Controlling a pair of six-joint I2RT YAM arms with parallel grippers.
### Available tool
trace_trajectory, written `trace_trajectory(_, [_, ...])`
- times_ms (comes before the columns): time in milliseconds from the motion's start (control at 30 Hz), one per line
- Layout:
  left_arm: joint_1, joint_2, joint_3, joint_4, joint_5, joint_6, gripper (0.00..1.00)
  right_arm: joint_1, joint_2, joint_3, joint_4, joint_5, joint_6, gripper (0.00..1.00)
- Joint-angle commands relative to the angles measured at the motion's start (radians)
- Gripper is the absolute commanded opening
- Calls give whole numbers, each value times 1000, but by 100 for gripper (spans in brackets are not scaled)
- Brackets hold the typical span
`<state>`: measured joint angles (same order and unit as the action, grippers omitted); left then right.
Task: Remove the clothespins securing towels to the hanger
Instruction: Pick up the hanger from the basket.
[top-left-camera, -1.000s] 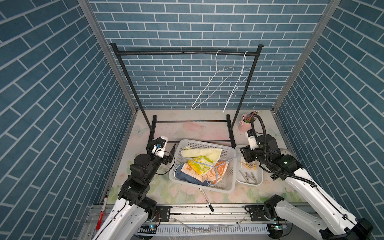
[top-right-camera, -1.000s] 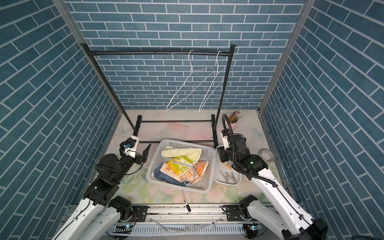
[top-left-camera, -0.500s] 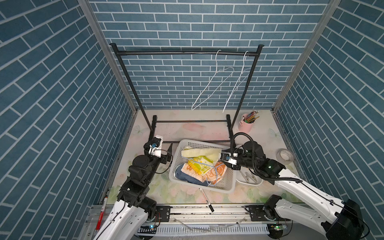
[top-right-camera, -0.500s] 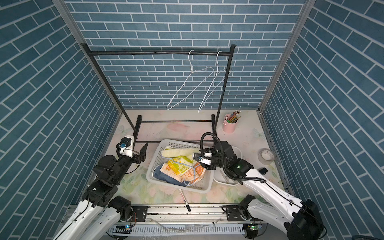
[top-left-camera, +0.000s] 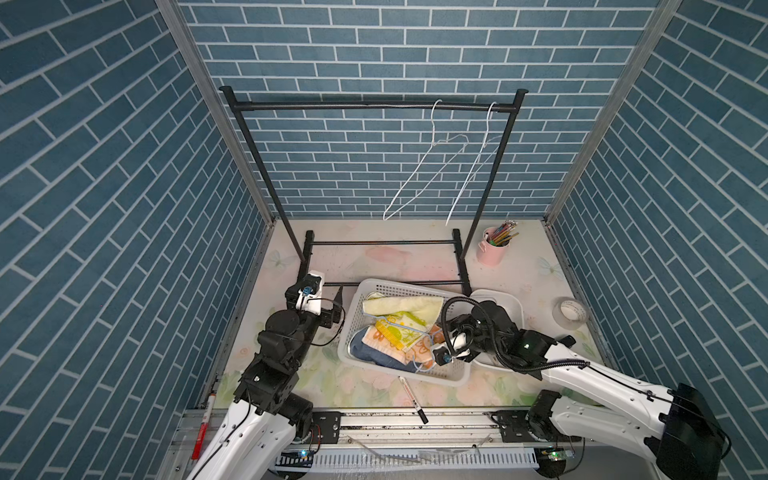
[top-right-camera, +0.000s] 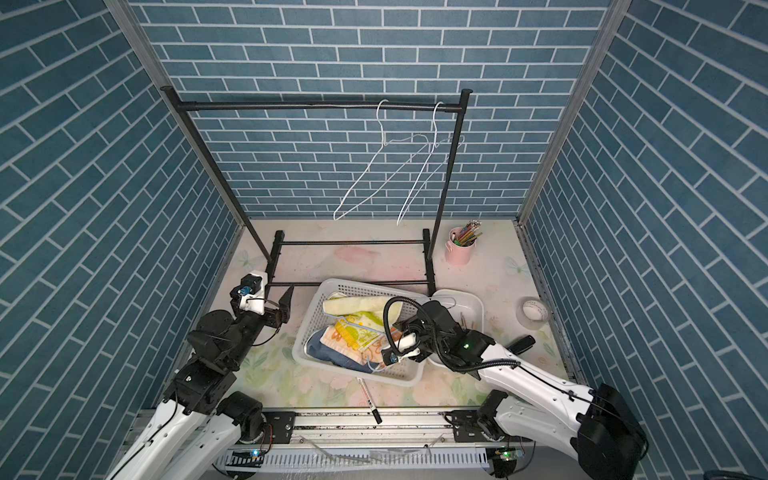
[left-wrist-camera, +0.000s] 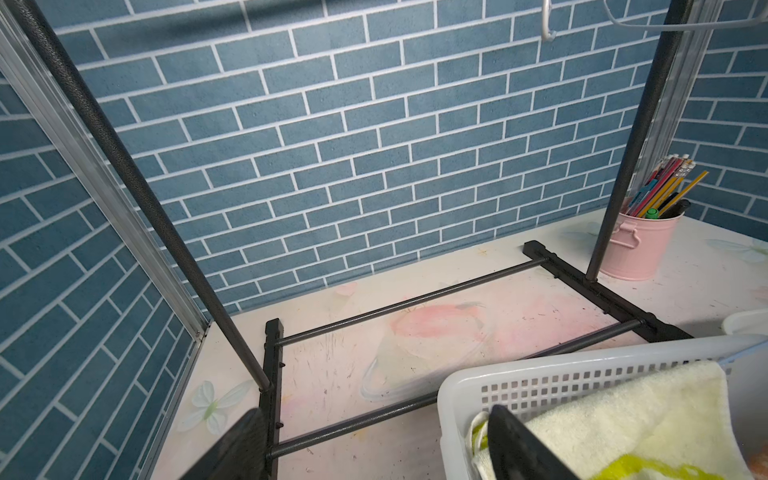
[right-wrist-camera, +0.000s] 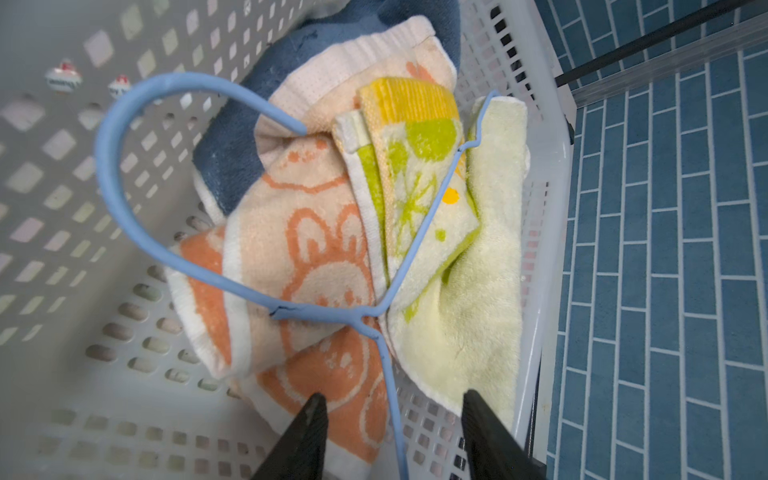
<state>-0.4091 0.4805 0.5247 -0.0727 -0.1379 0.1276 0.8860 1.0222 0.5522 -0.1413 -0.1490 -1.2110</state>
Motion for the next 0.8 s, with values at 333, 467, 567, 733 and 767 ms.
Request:
trace_trajectory(333, [2,12,-3,1,0,22,85,46,156,-30,251,94,-97,48])
trace_trajectory(467, [3,12,-3,-1,-5,29,85,51,180,-26,272,103,-103,43])
trace_trajectory(567, [3,14,-3,1,-6,31,85,54,196,-20,264,103,-105,39])
trace_trajectory(733, [2,12,-1,-2,-7,34,85,60,204,-27,264,105,-102,28])
trace_trajectory(767, [2,11,1,-3,-7,35,85,63,199,-31,264,106,-101,25])
